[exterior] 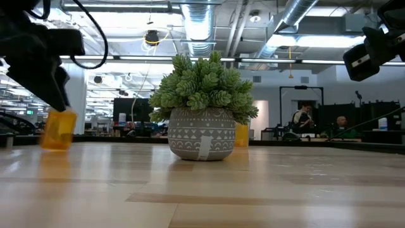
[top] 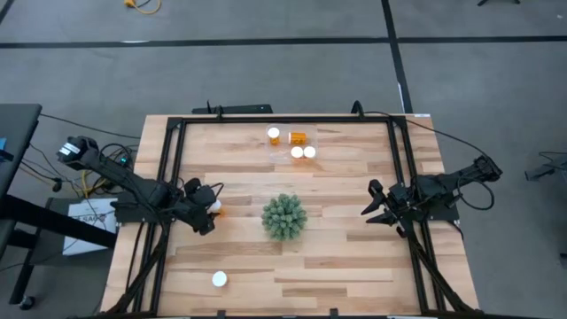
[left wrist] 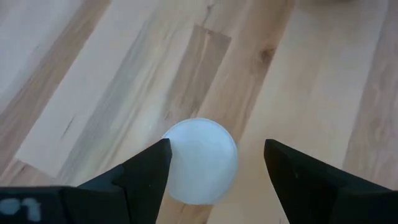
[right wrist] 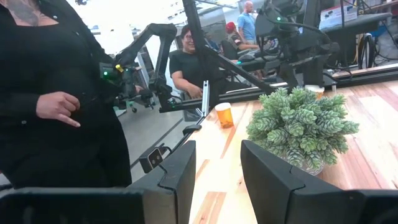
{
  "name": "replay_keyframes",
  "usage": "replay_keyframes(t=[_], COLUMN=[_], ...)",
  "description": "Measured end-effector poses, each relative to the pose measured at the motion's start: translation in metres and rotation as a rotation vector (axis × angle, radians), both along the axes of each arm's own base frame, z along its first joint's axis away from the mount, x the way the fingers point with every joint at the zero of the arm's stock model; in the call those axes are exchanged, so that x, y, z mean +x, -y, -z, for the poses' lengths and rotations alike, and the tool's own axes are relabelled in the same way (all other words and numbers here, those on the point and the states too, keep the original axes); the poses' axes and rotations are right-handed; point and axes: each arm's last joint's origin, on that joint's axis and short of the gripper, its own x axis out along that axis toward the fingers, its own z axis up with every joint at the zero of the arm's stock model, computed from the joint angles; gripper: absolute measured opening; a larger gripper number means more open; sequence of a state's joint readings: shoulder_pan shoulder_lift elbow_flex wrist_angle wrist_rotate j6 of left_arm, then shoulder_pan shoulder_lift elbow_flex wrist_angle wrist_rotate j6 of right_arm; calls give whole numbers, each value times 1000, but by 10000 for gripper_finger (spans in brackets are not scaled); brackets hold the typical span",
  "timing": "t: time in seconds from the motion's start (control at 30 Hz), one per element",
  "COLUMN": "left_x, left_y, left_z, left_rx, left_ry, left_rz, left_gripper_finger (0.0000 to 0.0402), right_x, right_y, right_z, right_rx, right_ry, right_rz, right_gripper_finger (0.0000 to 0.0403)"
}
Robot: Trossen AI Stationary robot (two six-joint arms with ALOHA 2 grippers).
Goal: Pick and place pill bottles into a basket
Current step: Put the orange pill bottle into the transparent bin
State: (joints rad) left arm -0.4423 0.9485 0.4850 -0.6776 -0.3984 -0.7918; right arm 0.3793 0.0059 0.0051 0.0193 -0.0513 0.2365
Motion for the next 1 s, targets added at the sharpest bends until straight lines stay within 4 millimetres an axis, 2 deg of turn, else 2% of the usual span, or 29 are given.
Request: replay_keyframes(t=[0.2, 0.47, 0.63, 0.77, 1.0], left_x=[-1, -1, -2, -2, 4], left_y=[1, 1, 3, 3, 1], left_z=[2, 2, 2, 2, -9], left_rx=[-70, -78, -100, -198, -324], left_ry=[-18, -19, -52, -30, 148], left_rz=[-27, -33, 37, -107, -525], left_gripper_finger=[255, 255, 254, 254, 254], right_x=[0, 0, 0, 0, 0], right_y=[0, 0, 0, 0, 0], right_z=[0, 0, 0, 0, 0], right_rx=[0, 0, 0, 0, 0], right_ry=[-1, 0, 0, 0, -1], right_rz=[0, 0, 0, 0, 0], right_gripper_finger=[120, 120, 120, 120, 120])
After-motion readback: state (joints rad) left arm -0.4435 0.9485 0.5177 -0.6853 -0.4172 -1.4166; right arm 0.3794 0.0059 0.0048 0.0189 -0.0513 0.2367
